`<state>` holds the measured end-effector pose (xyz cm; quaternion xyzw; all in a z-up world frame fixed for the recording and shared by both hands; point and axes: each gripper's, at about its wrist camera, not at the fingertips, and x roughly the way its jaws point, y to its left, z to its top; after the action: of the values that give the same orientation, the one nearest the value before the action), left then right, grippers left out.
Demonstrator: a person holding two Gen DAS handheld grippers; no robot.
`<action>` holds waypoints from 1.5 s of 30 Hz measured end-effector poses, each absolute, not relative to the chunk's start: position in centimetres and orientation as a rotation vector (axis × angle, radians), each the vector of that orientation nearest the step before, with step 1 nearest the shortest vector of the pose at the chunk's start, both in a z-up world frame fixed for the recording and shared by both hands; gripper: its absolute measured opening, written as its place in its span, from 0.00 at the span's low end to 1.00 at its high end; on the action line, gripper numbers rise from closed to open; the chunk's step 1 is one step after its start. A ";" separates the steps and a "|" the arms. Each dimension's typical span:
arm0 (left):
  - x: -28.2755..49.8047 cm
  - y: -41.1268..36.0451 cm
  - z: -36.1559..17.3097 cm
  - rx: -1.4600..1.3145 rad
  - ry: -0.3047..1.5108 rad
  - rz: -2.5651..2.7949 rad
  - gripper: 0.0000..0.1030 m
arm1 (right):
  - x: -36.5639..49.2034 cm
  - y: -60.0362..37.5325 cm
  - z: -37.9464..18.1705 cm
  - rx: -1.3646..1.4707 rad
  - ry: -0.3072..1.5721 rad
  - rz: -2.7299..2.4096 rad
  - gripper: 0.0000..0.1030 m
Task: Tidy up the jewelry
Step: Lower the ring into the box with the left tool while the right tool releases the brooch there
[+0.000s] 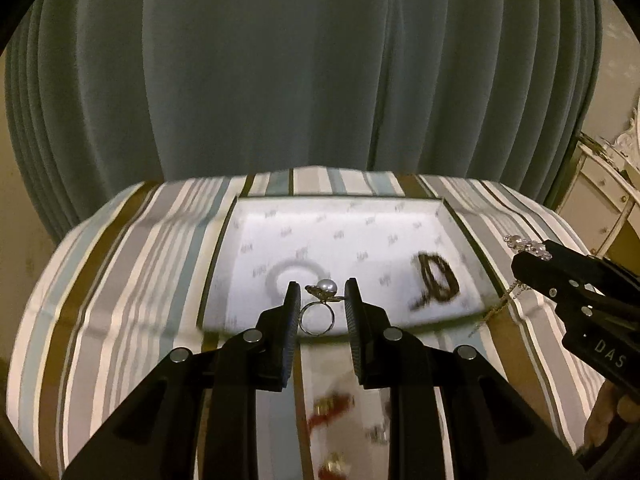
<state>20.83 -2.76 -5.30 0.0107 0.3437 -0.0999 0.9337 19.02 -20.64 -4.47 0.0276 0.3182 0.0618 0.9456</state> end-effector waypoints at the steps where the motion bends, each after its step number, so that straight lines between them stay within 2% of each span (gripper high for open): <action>1: 21.6 -2.9 -5.1 0.024 0.699 -0.205 0.23 | 19.7 -20.7 -4.3 0.061 0.645 0.126 0.46; 13: 31.7 -2.6 -5.7 0.022 0.715 -0.172 0.23 | 29.1 -21.0 -4.6 0.054 0.642 0.101 0.46; 23: 38.3 -2.9 -10.8 0.052 0.872 -0.149 0.23 | 35.9 -21.9 -10.4 0.027 0.811 0.051 0.46; 32: 40.6 -2.4 -13.5 0.051 0.964 -0.132 0.23 | 38.3 -22.2 -12.7 0.017 0.896 0.028 0.47; 35: 40.7 -2.3 -13.9 0.058 0.974 -0.130 0.27 | 38.5 -22.1 -13.0 0.001 0.900 0.022 0.47; 37: 40.6 -2.4 -14.0 0.062 0.975 -0.131 0.39 | 38.5 -22.0 -13.0 -0.005 0.901 0.024 0.48; 40: 40.4 -2.4 -13.7 0.064 0.957 -0.132 0.51 | 38.1 -22.1 -12.5 -0.005 0.883 0.017 0.58; 42: 40.3 -2.5 -13.5 0.061 0.944 -0.132 0.56 | 37.8 -22.1 -12.1 0.003 0.870 0.019 0.58; 45: 40.0 -2.1 -12.9 0.039 0.936 -0.134 0.58 | 36.9 -22.0 -11.2 0.005 0.844 0.019 0.58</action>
<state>39.99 -2.10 -12.88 0.0188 0.4506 -0.0647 0.8902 36.91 -22.03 -11.17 0.0023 0.4096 0.0093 0.9122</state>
